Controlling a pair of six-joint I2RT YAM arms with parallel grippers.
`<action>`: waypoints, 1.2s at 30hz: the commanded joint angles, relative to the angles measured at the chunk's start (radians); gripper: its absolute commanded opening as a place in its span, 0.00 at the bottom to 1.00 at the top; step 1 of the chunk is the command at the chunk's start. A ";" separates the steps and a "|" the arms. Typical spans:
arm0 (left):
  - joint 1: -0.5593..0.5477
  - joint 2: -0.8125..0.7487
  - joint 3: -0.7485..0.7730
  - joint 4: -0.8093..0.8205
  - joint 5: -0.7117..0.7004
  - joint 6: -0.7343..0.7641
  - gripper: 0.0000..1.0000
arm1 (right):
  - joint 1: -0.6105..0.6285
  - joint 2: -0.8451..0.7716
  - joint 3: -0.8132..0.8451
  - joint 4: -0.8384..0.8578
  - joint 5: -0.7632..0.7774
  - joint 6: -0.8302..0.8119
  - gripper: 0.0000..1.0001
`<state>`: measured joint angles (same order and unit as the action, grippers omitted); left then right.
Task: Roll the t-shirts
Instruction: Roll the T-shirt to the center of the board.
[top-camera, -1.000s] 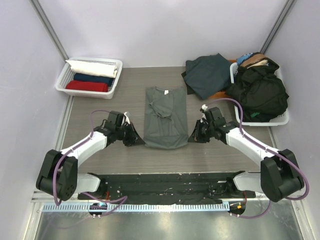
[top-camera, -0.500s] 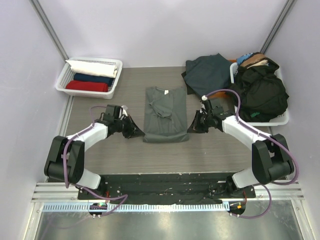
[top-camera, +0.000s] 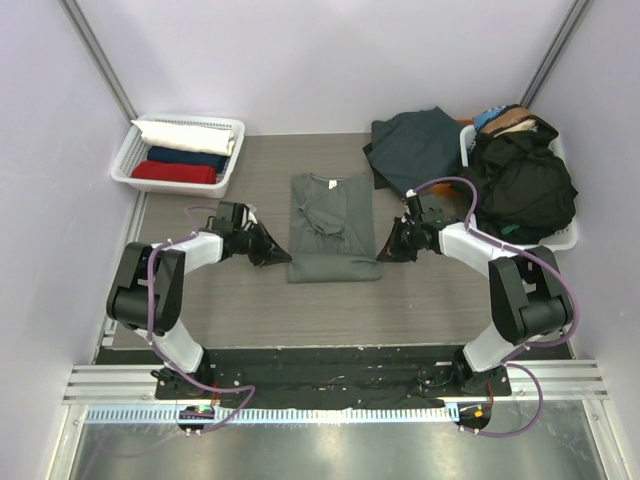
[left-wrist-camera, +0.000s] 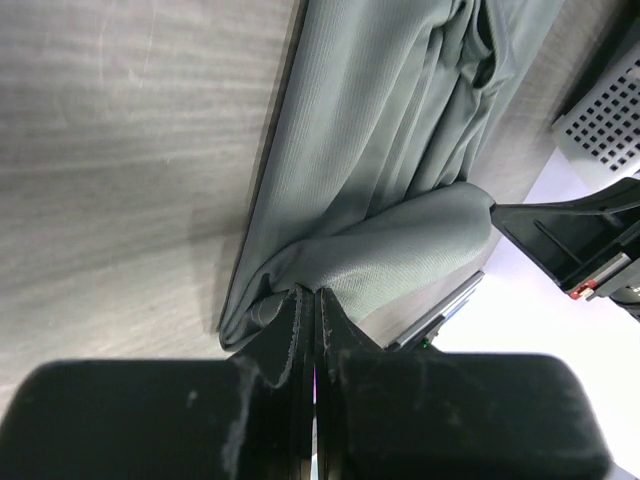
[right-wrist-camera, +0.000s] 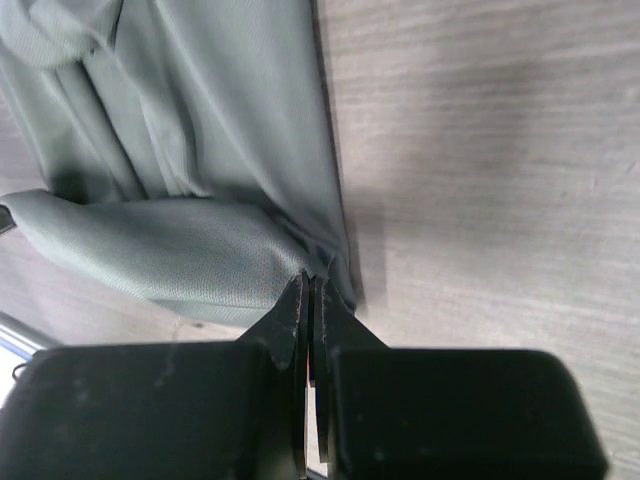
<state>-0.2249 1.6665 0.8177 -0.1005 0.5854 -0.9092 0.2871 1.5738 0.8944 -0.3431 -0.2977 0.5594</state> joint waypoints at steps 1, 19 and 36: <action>0.012 0.021 0.061 0.022 -0.024 0.018 0.00 | -0.005 0.034 0.064 0.069 0.037 0.017 0.01; 0.010 0.072 0.083 0.002 -0.081 0.062 0.01 | -0.008 0.074 0.104 0.085 0.098 0.023 0.01; -0.011 -0.209 0.057 -0.094 -0.228 0.111 0.34 | 0.021 -0.150 0.075 0.032 0.172 -0.024 0.44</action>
<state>-0.2272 1.5707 0.8600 -0.1463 0.4397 -0.8429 0.2871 1.5009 0.9649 -0.3027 -0.1707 0.5705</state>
